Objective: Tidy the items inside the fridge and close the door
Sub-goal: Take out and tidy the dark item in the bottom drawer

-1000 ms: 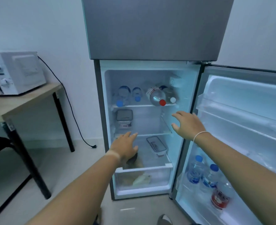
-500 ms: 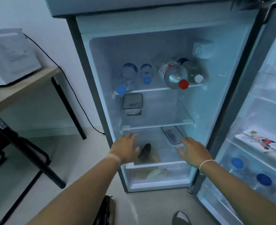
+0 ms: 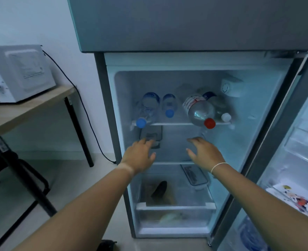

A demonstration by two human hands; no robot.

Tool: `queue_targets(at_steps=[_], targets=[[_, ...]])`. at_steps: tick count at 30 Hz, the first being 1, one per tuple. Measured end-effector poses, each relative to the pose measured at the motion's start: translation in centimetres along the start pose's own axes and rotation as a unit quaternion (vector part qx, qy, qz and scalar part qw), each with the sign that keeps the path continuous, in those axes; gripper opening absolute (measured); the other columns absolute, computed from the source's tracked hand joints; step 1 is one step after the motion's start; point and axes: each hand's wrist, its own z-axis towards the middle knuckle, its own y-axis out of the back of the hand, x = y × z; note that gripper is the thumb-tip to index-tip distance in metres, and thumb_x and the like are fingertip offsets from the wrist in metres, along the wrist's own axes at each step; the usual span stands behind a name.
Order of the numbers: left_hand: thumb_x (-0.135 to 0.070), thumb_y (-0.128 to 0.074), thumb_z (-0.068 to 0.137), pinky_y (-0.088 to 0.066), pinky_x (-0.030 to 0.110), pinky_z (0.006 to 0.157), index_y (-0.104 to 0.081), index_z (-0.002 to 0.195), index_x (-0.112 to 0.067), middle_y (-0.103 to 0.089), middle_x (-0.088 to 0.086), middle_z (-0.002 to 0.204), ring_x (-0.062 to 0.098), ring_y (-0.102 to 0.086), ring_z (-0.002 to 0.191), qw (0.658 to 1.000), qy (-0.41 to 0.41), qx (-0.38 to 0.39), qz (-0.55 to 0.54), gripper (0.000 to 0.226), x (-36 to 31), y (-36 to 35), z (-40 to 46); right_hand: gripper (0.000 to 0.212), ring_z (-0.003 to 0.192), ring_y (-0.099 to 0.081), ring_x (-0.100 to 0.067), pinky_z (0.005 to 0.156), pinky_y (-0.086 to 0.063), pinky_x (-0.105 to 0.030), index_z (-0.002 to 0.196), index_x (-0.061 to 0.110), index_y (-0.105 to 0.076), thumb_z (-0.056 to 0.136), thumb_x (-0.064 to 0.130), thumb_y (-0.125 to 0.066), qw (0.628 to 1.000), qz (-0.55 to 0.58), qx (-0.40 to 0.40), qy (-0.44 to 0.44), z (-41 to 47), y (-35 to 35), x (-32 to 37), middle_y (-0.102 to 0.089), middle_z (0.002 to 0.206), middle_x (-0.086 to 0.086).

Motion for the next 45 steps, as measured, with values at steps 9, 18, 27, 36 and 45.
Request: queue_targets(at_steps=[9,18,27,36,45], targets=[[-0.033,-0.042,0.094,-0.044,0.041,0.097,-0.036,0.14,-0.016,-0.043,0.006,0.143,0.03,-0.047,0.124,0.998,-0.004,-0.056,0.028,0.049,-0.1,2.5,0.0,0.049,0.128,-0.047,-0.027,0.107,-0.037,-0.036,0.14,0.019,-0.041,0.094,0.033,-0.045,0.998,-0.031,-0.008,0.057,2.0,2.5,2.9,-0.045,0.145,-0.005],[-0.033,-0.041,0.094,-0.043,0.042,0.103,-0.034,0.142,-0.017,-0.042,0.005,0.146,0.03,-0.045,0.128,0.999,-0.002,-0.048,0.022,0.051,0.3,1.5,0.1,0.05,0.126,-0.049,-0.028,0.103,-0.039,-0.034,0.14,0.019,-0.041,0.094,0.036,-0.044,0.997,-0.029,-0.013,0.065,2.1,1.1,3.2,-0.045,0.145,-0.005],[-0.033,-0.042,0.094,-0.04,0.043,0.106,-0.031,0.144,-0.021,-0.038,0.006,0.149,0.03,-0.04,0.133,1.0,0.019,0.003,-0.009,0.053,1.3,-2.6,0.4,0.049,0.123,-0.052,-0.03,0.103,-0.042,-0.037,0.139,0.018,-0.044,0.093,0.036,-0.046,0.998,0.0,0.037,0.047,2.2,-4.2,1.6,-0.047,0.143,-0.007],[-0.031,-0.045,0.093,-0.04,0.041,0.108,-0.031,0.145,-0.019,-0.037,0.008,0.149,0.03,-0.041,0.134,0.994,0.06,0.074,-0.049,0.055,4.1,-9.5,2.5,0.049,0.127,-0.049,-0.028,0.106,-0.04,-0.038,0.137,0.014,-0.045,0.092,0.035,-0.047,0.994,0.055,0.092,0.005,3.7,-12.3,-0.4,-0.047,0.141,-0.01],[-0.021,-0.044,0.095,-0.031,0.03,0.112,-0.035,0.144,-0.012,-0.039,0.015,0.148,0.029,-0.04,0.135,0.965,0.14,0.153,-0.16,0.05,5.2,-18.5,5.9,0.049,0.132,-0.045,-0.025,0.109,-0.035,-0.031,0.138,0.016,-0.045,0.092,0.033,-0.049,0.954,0.205,0.167,-0.143,5.2,-20.9,-3.5,-0.045,0.146,-0.007]])
